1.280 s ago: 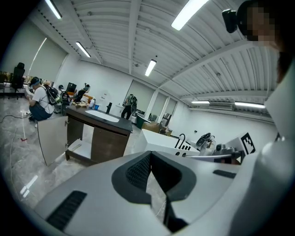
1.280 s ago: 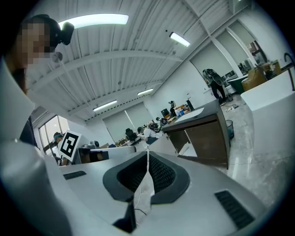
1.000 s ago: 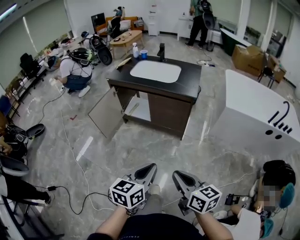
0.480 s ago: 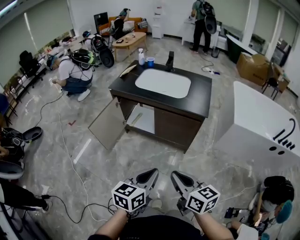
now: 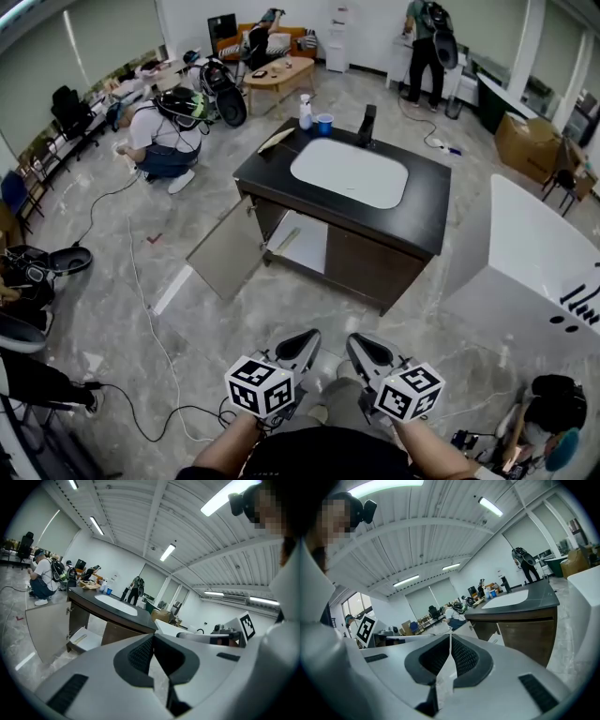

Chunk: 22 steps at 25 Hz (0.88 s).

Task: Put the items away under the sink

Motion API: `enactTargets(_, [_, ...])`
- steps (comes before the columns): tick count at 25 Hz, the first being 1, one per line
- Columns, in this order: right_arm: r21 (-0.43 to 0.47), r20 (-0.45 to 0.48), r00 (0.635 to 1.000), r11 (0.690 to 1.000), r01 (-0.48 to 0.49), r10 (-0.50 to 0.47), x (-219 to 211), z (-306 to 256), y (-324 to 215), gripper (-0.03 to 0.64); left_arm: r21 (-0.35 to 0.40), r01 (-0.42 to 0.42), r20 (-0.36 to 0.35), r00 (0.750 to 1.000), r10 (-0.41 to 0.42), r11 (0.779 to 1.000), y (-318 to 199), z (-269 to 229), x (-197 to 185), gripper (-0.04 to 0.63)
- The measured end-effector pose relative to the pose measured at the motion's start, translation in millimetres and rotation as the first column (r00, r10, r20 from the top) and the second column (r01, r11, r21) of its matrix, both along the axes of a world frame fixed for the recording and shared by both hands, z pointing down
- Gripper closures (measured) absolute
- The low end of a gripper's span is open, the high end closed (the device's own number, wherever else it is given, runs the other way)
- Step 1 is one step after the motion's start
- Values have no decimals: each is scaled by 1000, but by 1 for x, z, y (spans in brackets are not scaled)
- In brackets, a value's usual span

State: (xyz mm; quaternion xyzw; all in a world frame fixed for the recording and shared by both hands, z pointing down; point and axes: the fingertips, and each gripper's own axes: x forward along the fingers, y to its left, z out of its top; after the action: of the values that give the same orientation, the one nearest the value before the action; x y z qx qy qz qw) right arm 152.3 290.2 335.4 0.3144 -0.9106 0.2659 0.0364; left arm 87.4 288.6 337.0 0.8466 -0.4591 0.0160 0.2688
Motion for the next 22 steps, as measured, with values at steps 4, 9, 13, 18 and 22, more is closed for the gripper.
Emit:
enactTargets(4, [13,-7,1000,1000,-2,2,-5,1,-40,578,13,23,4,1000,-23,1000,-33,1,-6,588])
enactTargets(9, [36,-31,999,999,39,-38,-6,0,-89,578,11,51,22,998,-51,999,-86,2,-9,588])
enactTargets(13, [18,-18,998,998,59,-59,-5,4,-138,578,25,43,26,999,-43,999,-132,-2,-2,588])
enactTargets(18, [37,-10,996,996,85,-85,-8,-4,-194,578,39,66,25,997,-67,997,-192,-7,-4,588])
enactTargets(22, [43,-14,995,994,99,-98,-7,-3,-232,578,46,61,26,998,-62,997,-232,-9,2,588])
